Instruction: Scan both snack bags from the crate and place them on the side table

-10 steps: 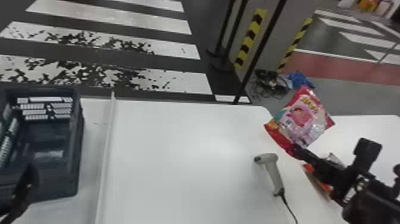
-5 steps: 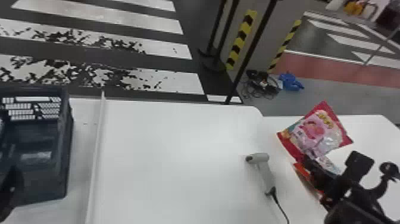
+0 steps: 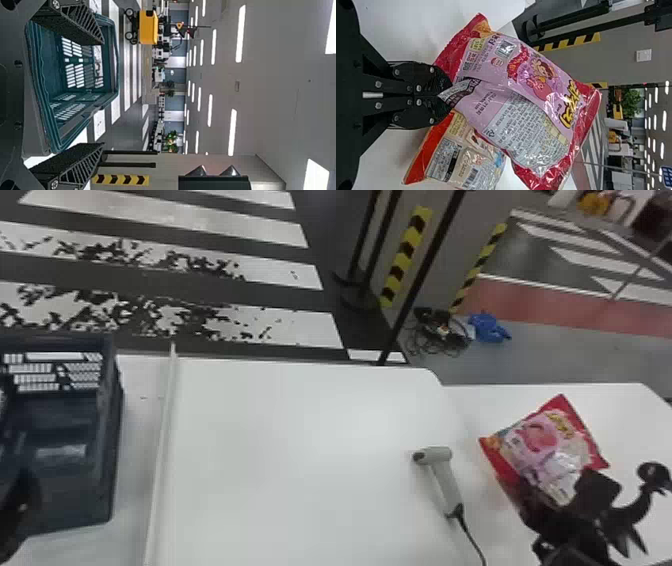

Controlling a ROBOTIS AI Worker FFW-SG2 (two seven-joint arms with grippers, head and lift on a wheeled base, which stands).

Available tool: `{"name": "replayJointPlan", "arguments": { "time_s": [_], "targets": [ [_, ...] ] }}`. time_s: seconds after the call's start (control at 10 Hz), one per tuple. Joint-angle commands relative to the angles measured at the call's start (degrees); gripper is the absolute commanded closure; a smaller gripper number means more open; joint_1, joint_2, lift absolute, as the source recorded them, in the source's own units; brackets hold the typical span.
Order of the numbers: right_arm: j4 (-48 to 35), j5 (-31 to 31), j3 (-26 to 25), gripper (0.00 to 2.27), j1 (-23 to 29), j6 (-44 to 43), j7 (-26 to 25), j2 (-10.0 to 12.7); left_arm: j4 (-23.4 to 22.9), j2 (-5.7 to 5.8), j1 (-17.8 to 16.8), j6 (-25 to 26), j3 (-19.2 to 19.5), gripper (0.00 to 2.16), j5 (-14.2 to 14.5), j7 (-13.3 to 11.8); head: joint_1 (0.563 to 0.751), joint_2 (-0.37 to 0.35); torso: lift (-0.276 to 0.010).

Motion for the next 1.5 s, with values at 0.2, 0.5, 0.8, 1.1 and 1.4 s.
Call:
{"name": "replayJointPlan", "arguments": {
  "time_s": [0.2, 0.5, 0.8, 1.1, 1.4],
  "targets": [
    [3.9, -2.2, -0.6, 2.12, -0.4, -1.8, -4.1, -1.9, -0.2, 0.0, 0.0, 0.0, -0.1, 0.08, -0.1, 0.0, 0.695, -0.35, -0.098],
    [7.0, -2.1, -0.7, 0.59, -1.1, -3.0, -6.0, -3.0, -0.3, 0.18, 0.1, 0.0, -0.1, 0.08, -0.1, 0.0, 0.695, -0.35, -0.098],
    [7.3, -2.5, -1.3, 0.03, -1.1, -7.7, -7.4, -2.8, -0.4, 0.18, 0.2, 0.0, -0.1, 0.08, -0.1, 0.0, 0.695, -0.35, -0.098],
    [3.4, -2.4, -0.5, 0.04, 0.0, -13.2, -7.3, -0.2, -0.7, 0.09, 0.2, 0.0, -0.1, 0.08, -0.3, 0.1, 0.695, -0.35, -0.098],
    [-10.9, -4.0, 9.0, 0.04, 8.3, -20.1, -7.3, 1.4, -1.3, -0.35, -0.3, 1.1, -0.3, 0.08, -0.7, 1.0, 0.695, -0.35, -0.098]
  ]
}}
